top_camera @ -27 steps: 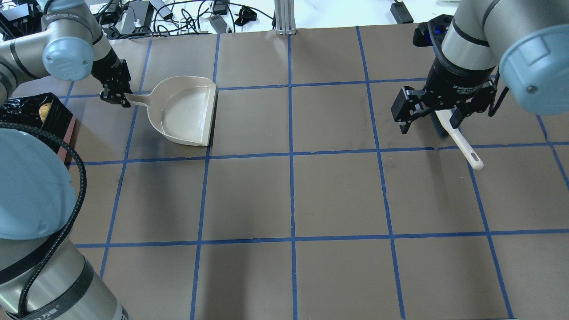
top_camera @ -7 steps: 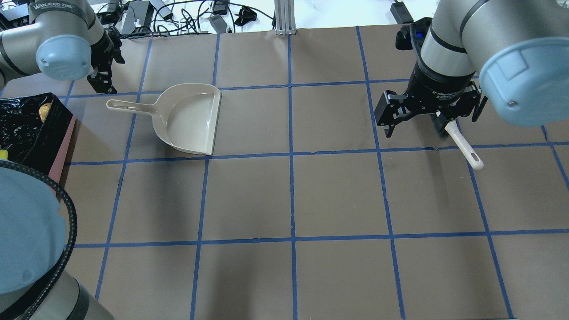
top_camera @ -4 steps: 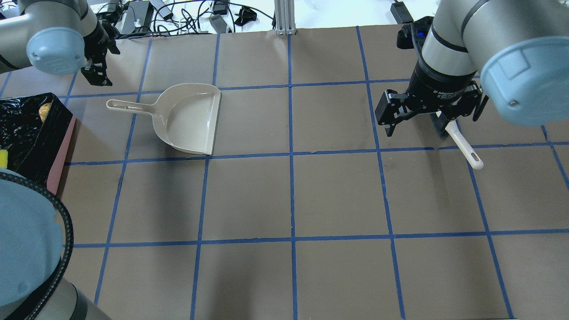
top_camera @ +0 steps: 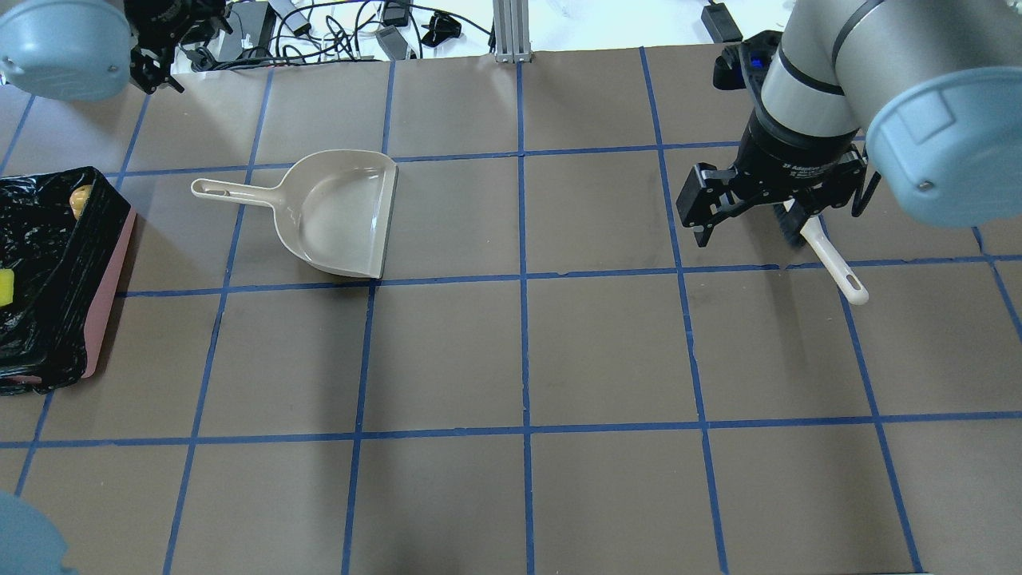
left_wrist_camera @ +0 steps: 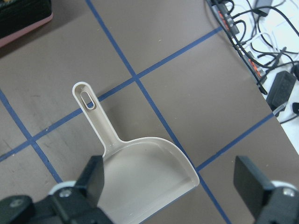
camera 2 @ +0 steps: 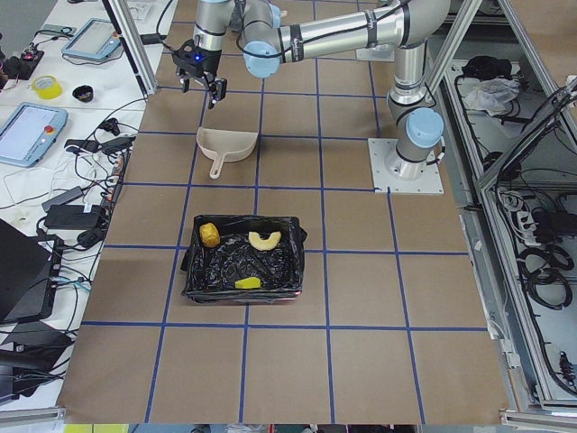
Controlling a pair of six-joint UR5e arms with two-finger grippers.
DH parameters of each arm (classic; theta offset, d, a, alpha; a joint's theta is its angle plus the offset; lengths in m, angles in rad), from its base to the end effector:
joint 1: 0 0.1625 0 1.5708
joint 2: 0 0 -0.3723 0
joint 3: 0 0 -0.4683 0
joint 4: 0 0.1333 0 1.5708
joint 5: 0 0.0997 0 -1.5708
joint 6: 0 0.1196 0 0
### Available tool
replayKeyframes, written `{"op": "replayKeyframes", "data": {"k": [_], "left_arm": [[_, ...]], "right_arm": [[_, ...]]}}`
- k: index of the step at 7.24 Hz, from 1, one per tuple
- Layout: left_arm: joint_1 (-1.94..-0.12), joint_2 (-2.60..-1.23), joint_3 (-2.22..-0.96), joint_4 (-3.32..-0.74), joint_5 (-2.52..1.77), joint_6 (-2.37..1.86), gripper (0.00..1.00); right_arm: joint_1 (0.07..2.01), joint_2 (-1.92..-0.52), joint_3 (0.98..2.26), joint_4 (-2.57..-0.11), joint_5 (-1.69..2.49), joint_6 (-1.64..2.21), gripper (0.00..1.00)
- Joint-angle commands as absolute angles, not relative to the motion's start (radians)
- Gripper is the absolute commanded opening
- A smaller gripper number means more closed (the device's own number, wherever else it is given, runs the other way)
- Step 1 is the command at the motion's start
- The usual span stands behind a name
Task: Sweep and dump trash into bin
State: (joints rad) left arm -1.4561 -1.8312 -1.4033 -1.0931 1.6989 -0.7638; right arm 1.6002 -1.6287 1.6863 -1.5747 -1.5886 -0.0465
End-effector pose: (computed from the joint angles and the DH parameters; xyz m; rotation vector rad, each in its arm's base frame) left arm -0.0372 -0.7080 0.4063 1.3423 -2.7665 0.6306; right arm 0.1470 -0.5350 0.3825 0.1192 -3.1208 -0.0841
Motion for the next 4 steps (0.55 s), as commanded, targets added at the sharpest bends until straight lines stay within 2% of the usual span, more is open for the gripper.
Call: {"op": "replayKeyframes", "data": {"k": [1, 4], "left_arm": [[-1.5, -1.764, -1.414, -1.15, 1.692, -0.516, 1.0], [-1.555, -1.706, -1.453, -1.244, 1.681, -0.309, 1.0]], "right_arm": [[1.574, -1.626, 1.68, -1.577, -1.575, -0.067, 1.0], [1.575, -1.634, 1.681, -1.575, -1.577, -0.058, 1.0]]}}
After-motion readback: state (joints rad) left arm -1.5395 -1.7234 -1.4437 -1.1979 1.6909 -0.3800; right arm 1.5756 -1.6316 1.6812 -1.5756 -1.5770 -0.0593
